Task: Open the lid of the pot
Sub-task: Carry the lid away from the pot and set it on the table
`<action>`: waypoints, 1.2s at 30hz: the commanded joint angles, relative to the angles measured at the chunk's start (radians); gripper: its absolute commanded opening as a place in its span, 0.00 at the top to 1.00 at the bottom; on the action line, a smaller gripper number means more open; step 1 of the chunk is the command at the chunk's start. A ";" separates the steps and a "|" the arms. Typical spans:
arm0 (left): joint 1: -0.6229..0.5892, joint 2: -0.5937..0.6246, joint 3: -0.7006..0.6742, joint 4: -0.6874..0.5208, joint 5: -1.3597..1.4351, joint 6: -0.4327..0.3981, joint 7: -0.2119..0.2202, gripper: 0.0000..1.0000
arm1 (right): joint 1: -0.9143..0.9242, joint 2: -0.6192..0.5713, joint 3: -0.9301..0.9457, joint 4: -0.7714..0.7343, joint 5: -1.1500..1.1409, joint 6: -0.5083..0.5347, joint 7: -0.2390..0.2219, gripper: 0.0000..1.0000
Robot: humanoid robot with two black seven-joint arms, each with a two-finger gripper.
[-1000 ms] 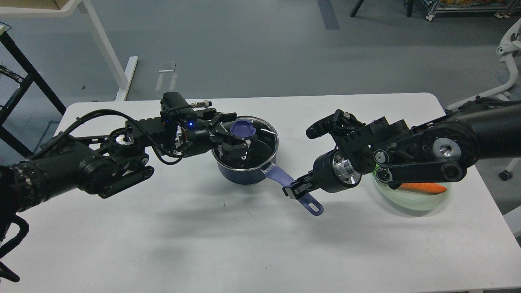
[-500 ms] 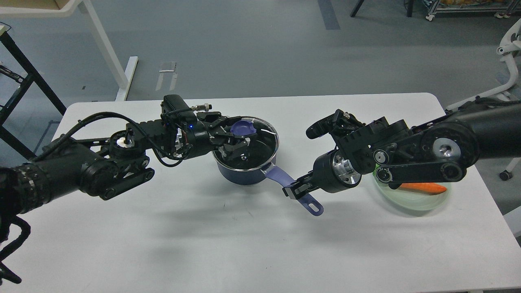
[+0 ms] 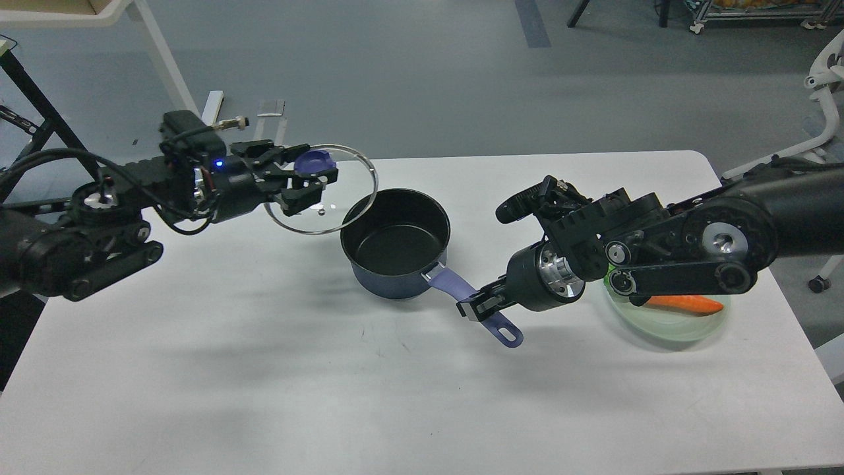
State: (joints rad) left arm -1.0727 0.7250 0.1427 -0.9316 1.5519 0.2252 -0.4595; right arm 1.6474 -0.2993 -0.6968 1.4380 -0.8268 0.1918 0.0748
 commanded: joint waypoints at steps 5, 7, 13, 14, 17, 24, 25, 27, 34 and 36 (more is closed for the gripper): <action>0.212 0.166 0.040 0.086 -0.058 0.013 -0.029 0.61 | 0.002 -0.026 0.019 0.008 0.000 0.000 -0.001 0.81; 0.249 0.163 0.040 0.147 -0.084 0.013 -0.029 0.61 | 0.002 -0.032 0.019 0.013 0.000 0.000 0.000 0.81; 0.301 0.130 0.043 0.267 -0.104 0.054 -0.029 0.61 | 0.002 -0.032 0.019 0.015 0.000 0.006 -0.001 0.81; 0.303 0.119 0.043 0.272 -0.104 0.072 -0.029 0.61 | 0.003 -0.031 0.019 0.015 0.000 0.012 -0.001 0.81; 0.319 0.096 0.043 0.286 -0.104 0.094 -0.029 0.61 | 0.006 -0.032 0.019 0.015 0.000 0.023 -0.001 0.81; 0.332 0.050 0.043 0.321 -0.105 0.098 -0.029 0.56 | 0.006 -0.035 0.019 0.021 0.000 0.024 -0.001 0.81; 0.332 0.050 0.043 0.321 -0.105 0.097 -0.029 0.56 | 0.006 -0.035 0.019 0.021 0.000 0.024 -0.001 0.81; 0.332 0.050 0.043 0.321 -0.105 0.105 -0.029 0.47 | 0.006 -0.034 0.019 0.021 0.000 0.024 -0.001 0.80; 0.330 0.047 0.044 0.321 -0.104 0.122 -0.029 0.15 | 0.005 -0.035 0.019 0.019 0.000 0.023 -0.001 0.80; 0.330 0.047 0.044 0.320 -0.104 0.120 -0.029 0.14 | 0.005 -0.035 0.019 0.019 0.000 0.023 -0.001 0.80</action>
State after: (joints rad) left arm -0.7422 0.7716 0.1869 -0.6107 1.4478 0.3464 -0.4888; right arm 1.6524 -0.3334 -0.6779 1.4573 -0.8269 0.2151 0.0736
